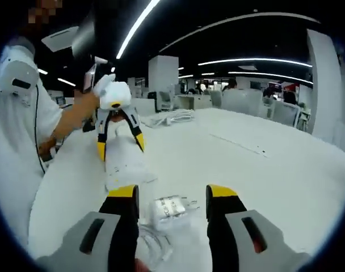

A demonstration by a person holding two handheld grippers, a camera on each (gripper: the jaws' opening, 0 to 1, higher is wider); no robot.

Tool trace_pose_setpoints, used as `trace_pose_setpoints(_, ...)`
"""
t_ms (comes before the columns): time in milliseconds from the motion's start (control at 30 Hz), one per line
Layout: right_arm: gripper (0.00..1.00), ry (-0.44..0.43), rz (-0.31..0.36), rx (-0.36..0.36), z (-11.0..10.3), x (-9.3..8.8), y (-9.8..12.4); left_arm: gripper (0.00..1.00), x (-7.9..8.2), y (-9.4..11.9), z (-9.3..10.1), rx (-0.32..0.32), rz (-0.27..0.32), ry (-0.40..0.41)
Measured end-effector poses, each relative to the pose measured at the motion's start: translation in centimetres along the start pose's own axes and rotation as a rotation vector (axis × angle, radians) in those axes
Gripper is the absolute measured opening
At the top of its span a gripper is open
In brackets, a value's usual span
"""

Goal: Straighten the power strip on the desk, plug the charger into it

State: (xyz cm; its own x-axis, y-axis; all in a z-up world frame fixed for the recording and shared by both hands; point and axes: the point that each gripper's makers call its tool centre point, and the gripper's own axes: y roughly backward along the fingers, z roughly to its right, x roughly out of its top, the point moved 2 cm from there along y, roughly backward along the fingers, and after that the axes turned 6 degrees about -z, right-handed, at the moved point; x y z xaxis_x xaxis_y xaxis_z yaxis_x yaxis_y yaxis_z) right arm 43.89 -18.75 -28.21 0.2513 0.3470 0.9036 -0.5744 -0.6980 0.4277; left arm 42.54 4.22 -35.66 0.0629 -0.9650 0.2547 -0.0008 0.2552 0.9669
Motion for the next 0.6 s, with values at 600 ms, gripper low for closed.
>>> trace_pose_setpoints(600, 0.5, -0.349, 0.007, -0.86, 0.1, -3.8, -2.8, 0.69, -0.1, -0.1, 0.2, -0.017, 0.027, -0.061)
